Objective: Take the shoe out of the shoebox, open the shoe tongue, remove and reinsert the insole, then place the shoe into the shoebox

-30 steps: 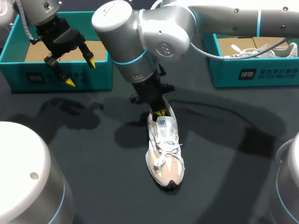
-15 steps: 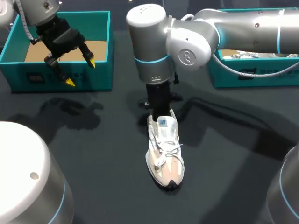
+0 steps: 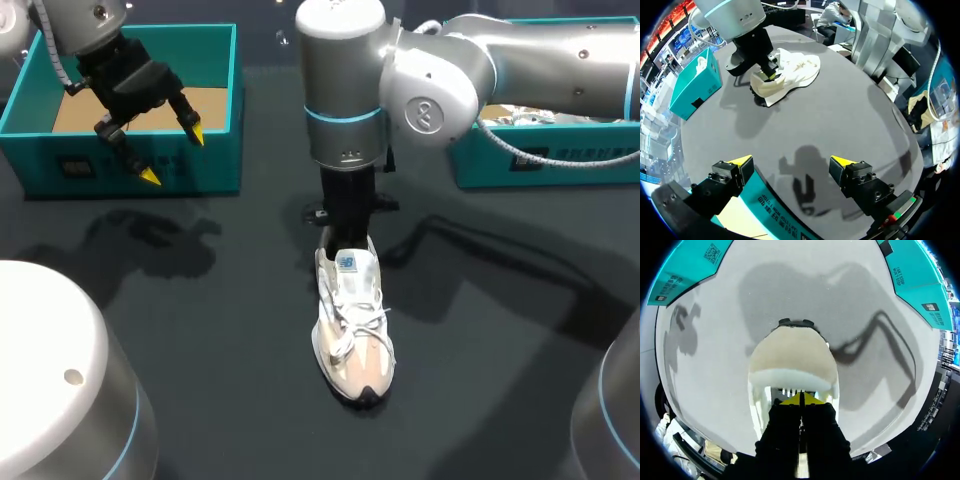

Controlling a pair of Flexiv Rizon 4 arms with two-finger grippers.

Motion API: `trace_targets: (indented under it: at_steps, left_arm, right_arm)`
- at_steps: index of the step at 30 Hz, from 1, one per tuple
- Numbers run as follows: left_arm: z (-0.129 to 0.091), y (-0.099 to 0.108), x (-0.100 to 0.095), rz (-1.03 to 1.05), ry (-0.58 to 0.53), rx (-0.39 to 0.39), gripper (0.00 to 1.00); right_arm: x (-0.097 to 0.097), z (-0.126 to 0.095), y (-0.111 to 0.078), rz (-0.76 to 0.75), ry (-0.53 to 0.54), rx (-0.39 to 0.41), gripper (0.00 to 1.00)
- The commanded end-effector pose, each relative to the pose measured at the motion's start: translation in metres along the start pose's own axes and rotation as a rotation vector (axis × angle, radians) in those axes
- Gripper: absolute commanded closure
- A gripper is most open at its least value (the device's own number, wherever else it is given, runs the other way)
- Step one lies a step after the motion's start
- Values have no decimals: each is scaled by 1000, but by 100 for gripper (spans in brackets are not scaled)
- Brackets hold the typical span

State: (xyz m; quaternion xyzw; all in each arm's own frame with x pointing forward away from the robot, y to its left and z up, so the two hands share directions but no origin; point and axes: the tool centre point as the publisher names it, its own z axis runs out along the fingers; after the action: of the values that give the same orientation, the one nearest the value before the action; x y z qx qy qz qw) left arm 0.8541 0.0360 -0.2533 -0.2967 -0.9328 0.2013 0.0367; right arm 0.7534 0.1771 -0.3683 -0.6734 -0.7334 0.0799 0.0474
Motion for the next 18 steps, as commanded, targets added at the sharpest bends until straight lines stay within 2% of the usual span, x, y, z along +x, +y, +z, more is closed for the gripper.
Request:
trace_targets:
  at_steps: [1, 2, 6, 10, 18]
  left_arm:
    - [0, 0, 0, 0, 1, -2, 0]
    - [0, 0, 0, 0, 1, -2, 0]
    - [0, 0, 0, 0, 1, -2, 0]
    - [0, 0, 0, 0, 1, -2, 0]
    - [0, 0, 0, 0, 1, -2, 0]
  right_arm:
    - [0, -1, 2, -15, 5, 32, 78]
    - [1, -1, 1, -20, 6, 39, 74]
    - [4, -1, 0, -38, 8, 60, 70]
    - [7, -1, -1, -48, 6, 74, 60]
    - [14, -3, -12, -43, -3, 88, 53]
